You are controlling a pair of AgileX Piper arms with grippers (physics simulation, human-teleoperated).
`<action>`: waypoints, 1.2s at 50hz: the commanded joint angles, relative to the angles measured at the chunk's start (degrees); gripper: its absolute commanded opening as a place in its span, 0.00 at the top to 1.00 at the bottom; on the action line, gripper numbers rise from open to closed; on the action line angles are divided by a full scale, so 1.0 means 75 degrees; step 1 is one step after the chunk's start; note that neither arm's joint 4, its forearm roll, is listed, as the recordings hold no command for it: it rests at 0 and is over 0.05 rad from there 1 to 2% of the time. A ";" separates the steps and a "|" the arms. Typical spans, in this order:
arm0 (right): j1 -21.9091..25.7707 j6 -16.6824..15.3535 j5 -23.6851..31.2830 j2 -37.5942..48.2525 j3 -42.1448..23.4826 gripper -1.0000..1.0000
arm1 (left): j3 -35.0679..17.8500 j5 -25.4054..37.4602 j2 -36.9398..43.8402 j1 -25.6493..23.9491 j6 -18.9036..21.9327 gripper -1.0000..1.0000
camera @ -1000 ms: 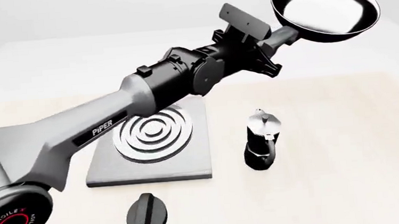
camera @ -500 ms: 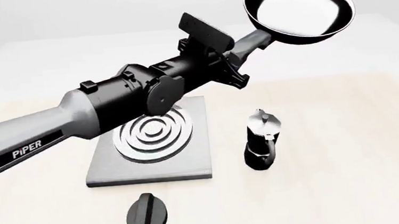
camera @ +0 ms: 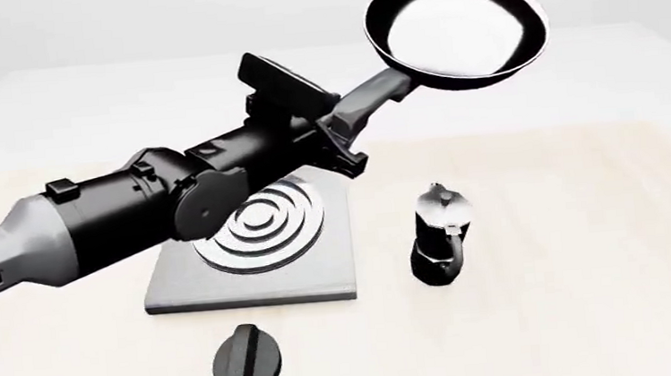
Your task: Put the frying pan on the stove.
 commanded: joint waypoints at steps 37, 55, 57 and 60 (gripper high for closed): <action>-0.0029 0.0009 0.0002 0.0000 -0.0001 0.00 | 0.3084 -0.0379 -0.3097 0.1061 -0.0260 1.00; 0.0017 -0.0027 -0.0201 0.0000 0.0282 0.00 | 0.3974 0.0081 -0.4301 0.1514 -0.0563 1.00; 0.0031 -0.0042 -0.0195 0.0000 0.0278 0.00 | 0.4048 0.0161 -0.4458 0.1543 -0.0594 1.00; 0.0046 -0.0048 -0.0177 0.0000 0.0259 0.00 | 0.4168 0.0236 -0.4713 0.1728 -0.0583 1.00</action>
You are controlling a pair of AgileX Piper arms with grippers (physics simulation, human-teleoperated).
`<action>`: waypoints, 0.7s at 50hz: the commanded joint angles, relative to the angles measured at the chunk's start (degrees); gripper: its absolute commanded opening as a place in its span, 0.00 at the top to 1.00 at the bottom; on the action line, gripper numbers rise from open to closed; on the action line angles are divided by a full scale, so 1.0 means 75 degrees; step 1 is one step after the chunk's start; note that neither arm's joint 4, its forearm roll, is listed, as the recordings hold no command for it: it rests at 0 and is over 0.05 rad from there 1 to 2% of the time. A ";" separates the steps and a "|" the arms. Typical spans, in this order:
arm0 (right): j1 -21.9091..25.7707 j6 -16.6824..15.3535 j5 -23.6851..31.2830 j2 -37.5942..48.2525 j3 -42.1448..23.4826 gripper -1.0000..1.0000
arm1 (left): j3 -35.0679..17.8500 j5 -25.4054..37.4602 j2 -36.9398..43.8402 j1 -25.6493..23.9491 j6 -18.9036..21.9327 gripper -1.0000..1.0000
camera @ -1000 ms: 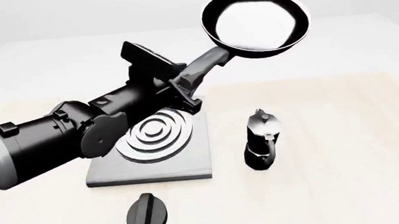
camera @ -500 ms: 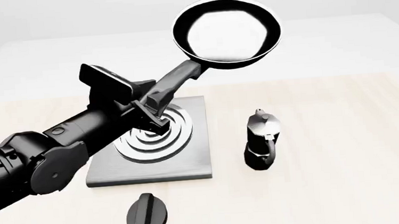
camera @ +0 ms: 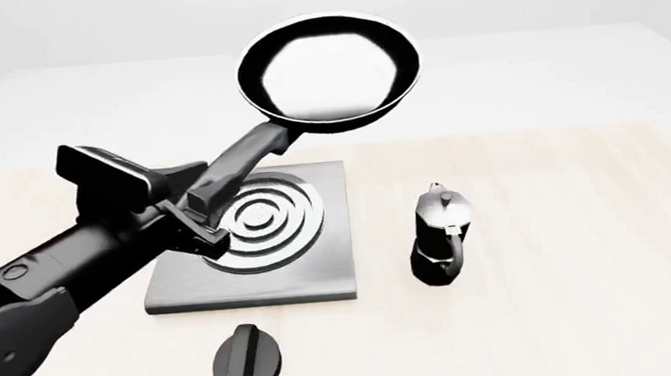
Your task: Put the frying pan on the stove.
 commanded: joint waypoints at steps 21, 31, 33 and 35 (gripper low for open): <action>0.0036 -0.0017 -0.0002 0.0000 0.0007 0.00 | 0.0835 0.1029 -0.2116 0.0461 -0.0193 1.00; 0.0018 -0.0007 0.0027 0.0000 -0.0039 0.00 | 0.1057 0.1519 -0.2713 0.0460 -0.0328 1.00; 0.0013 -0.0001 0.0030 0.0000 -0.0047 0.00 | 0.1102 0.1660 -0.2866 0.0516 -0.0345 1.00; 0.0012 -0.0004 0.0041 0.0000 -0.0060 0.00 | 0.1139 0.1780 -0.2995 0.0501 -0.0373 1.00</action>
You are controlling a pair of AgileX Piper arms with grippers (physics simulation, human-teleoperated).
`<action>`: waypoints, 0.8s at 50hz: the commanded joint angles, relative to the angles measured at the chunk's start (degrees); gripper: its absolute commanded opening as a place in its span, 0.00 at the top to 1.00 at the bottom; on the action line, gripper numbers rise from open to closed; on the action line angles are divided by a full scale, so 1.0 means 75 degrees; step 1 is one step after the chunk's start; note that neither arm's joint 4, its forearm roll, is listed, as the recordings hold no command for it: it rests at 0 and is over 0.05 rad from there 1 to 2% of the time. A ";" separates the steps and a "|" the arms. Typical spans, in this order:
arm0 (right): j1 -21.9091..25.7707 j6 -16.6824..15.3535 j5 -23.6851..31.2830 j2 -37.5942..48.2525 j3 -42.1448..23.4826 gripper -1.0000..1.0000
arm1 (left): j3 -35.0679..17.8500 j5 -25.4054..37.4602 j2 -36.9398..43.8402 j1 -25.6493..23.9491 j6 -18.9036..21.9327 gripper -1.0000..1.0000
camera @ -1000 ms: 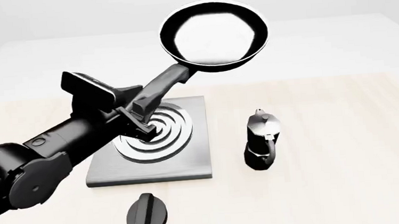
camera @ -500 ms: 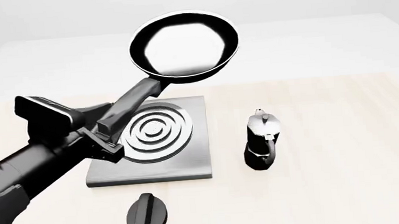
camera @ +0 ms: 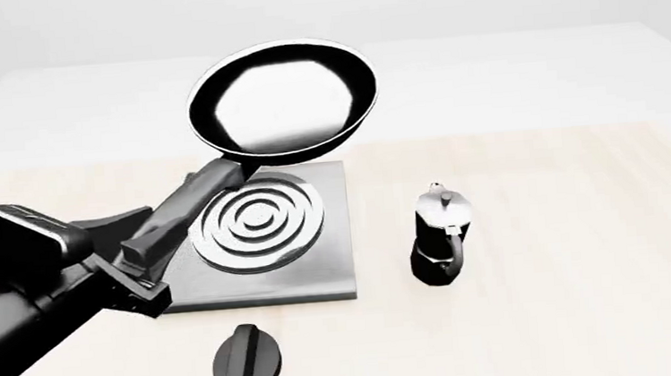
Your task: Put the frying pan on the stove.
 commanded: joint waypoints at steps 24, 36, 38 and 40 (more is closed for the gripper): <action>0.0032 -0.0038 -0.0061 0.0000 0.0106 0.00 | 0.0368 0.1604 -0.2105 0.0218 -0.0446 1.00; -0.0026 -0.0022 -0.0061 0.0000 0.0082 0.00 | 0.0530 0.1774 -0.2190 0.0313 -0.0516 1.00; -0.0026 -0.0022 -0.0061 0.0000 0.0082 0.00 | 0.0530 0.1775 -0.2191 0.0313 -0.0516 1.00; -0.0022 -0.0020 -0.0061 0.0000 0.0083 0.00 | 0.0489 0.1855 -0.2212 0.0376 -0.0497 1.00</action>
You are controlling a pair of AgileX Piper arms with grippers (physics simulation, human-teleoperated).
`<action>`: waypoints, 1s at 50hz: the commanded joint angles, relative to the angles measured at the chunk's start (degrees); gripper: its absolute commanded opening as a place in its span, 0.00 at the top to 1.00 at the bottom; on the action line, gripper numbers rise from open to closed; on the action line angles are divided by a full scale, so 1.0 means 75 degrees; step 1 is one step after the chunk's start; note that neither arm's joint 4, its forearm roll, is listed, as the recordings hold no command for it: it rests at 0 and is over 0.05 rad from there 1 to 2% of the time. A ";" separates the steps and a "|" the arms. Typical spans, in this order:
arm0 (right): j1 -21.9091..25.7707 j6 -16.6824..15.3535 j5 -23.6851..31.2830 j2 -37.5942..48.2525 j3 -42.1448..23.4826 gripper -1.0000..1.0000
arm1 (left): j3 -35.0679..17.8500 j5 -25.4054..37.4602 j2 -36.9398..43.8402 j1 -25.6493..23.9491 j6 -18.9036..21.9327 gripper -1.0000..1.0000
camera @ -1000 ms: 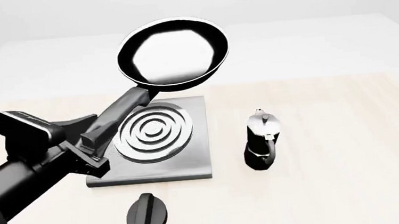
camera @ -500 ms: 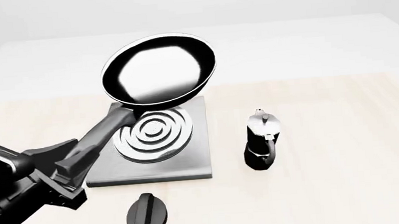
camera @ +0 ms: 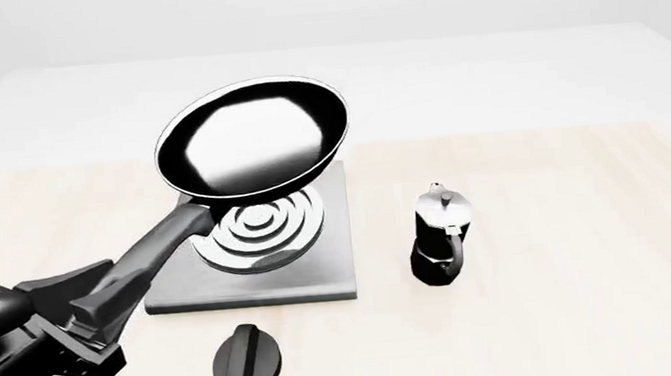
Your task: Put the frying pan on the stove.
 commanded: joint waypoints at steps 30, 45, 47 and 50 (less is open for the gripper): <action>-0.0071 0.0011 0.0054 0.0000 -0.0093 0.00 | 0.0313 0.0121 -0.0041 0.0475 -0.0004 1.00; -0.0084 -0.0001 0.0046 0.0000 -0.0089 0.00 | 0.0112 -0.0255 0.0579 0.0453 0.0100 1.00; -0.0084 -0.0001 0.0045 0.0000 -0.0088 0.00 | 0.0112 -0.0256 0.0580 0.0453 0.0100 1.00; -0.0092 -0.0005 0.0009 0.0000 -0.0035 0.00 | 0.0154 -0.0438 0.0753 0.0421 0.0098 1.00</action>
